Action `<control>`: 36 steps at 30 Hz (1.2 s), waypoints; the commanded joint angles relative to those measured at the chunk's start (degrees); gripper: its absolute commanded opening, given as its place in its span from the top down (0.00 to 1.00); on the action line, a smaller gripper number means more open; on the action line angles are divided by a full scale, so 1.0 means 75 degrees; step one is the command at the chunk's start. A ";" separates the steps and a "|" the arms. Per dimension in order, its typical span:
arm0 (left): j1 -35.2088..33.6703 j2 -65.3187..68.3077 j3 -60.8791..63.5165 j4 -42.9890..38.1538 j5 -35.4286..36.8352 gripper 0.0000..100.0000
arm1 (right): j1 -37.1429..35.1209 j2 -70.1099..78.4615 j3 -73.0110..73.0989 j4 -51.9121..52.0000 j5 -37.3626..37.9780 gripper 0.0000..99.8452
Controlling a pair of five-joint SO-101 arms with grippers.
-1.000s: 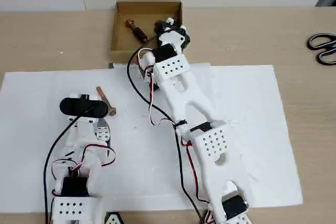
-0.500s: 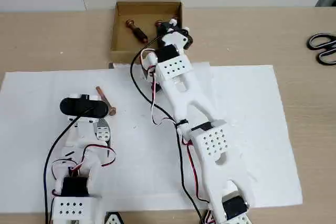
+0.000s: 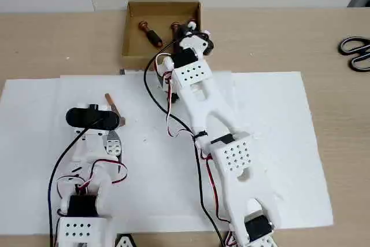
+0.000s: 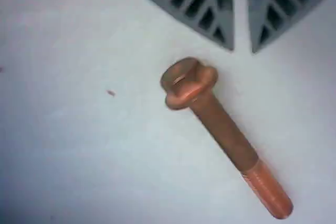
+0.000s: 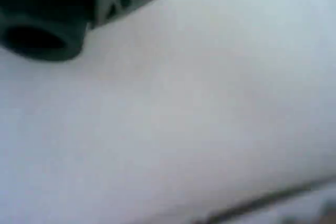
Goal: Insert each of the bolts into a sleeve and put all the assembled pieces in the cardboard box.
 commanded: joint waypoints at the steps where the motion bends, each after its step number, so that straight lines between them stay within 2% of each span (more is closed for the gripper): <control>1: -0.0070 -0.0082 -0.0053 -0.0176 0.0012 0.99 | 0.0064 -0.1260 -0.0070 0.0733 0.0188 1.00; 8: -0.0059 -0.0023 -0.0170 -0.0012 0.0188 0.99 | 0.0311 -0.2620 -0.0012 0.1190 0.1289 1.00; 13: -0.0059 -0.0023 -0.1565 0.2004 0.0586 0.99 | 0.0885 -0.3569 0.0258 0.1201 0.1629 1.00; 17: -0.0023 0.0293 -0.3300 0.2989 0.0574 0.99 | 0.1553 -0.4355 0.1653 0.1213 0.1664 1.00; 26: -0.0059 0.4689 -0.7250 0.4302 0.0258 0.99 | 0.2772 -0.7097 0.5357 0.1143 0.1664 1.00; 34: -0.0070 0.8733 -1.0321 0.5720 0.0305 0.99 | 0.4741 -0.8821 0.7947 0.1049 0.1993 1.00; 36: -0.0070 0.9577 -1.0907 0.6142 0.0563 0.99 | 0.5199 -0.9125 0.8486 0.1049 0.2204 1.00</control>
